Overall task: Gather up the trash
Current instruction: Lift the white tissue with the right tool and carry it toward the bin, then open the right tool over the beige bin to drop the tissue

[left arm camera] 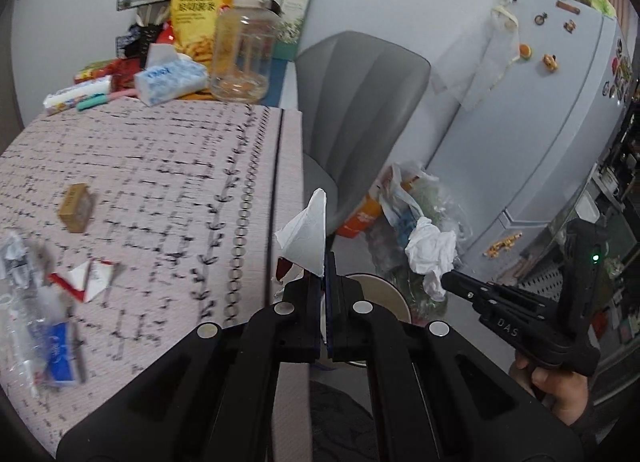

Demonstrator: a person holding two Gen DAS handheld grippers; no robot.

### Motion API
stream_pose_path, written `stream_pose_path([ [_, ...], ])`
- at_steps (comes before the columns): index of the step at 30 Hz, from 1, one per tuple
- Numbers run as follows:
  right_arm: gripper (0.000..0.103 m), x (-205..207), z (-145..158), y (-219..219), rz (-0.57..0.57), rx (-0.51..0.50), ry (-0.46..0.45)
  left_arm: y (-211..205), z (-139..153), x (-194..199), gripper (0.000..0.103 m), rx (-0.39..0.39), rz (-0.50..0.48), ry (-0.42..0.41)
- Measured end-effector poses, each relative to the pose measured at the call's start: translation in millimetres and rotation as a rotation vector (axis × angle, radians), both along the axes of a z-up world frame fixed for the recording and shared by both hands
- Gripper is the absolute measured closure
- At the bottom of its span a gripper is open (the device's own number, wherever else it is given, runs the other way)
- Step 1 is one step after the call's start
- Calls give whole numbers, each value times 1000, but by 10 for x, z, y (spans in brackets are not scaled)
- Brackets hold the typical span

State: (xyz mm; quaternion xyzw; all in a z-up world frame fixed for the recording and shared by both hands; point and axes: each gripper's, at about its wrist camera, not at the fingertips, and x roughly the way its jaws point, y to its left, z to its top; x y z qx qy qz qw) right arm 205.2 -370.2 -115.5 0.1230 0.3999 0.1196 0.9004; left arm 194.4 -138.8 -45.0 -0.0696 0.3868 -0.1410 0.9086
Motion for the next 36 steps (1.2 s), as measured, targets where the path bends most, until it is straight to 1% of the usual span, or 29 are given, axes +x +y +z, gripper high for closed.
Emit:
stream_pose_path([
  [7, 99, 304, -519, -435, -66, 35, 75, -513, -296, 391, 101, -1, -72, 86],
  [11, 93, 476, -837, -651, -93, 67, 125, -814, -518, 620, 101, -2, -112, 142],
  [12, 89, 496, -914, -702, -103, 70, 138, -869, -567, 666, 101, 0, -119, 154],
  [14, 43, 512, -1048, -829, -138, 89, 150, -1018, -698, 768, 101, 5, -136, 185],
  [15, 42, 494, -1084, -890, -155, 98, 141, -1073, -753, 804, 101, 7, -142, 196],
  [18, 42, 430, -1206, -1110, -195, 114, 151, -1264, -968, 919, 101, 11, -165, 244],
  [23, 42, 252, -1292, -1479, -275, 128, 158, -1610, -1308, 1058, 101, 6, -216, 323],
  [26, 42, 112, -1299, -1647, -309, 129, 156, -1817, -1503, 1121, 99, -22, -254, 379],
  [27, 42, 79, -1295, -1693, -319, 133, 155, -1887, -1573, 1143, 91, -34, -269, 401],
  [28, 42, 42, -1289, -1754, -331, 138, 151, -1931, -1623, 1157, 70, -42, -278, 417],
  [29, 42, 20, -1270, -1784, -340, 141, 148, -1962, -1657, 1163, 55, -52, -281, 425],
  [30, 42, -8, -1257, -1828, -349, 144, 143, -1973, -1664, 1159, 33, -62, -273, 413],
  [31, 42, -23, -1247, -1846, -353, 146, 140, -1965, -1650, 1148, 29, -67, -265, 396],
  [35, 42, -47, -1180, -1827, -346, 150, 130, -1904, -1557, 1113, 27, -46, -243, 371],
  [36, 42, -46, -1157, -1808, -342, 151, 126, -1876, -1516, 1110, 24, -43, -238, 358],
])
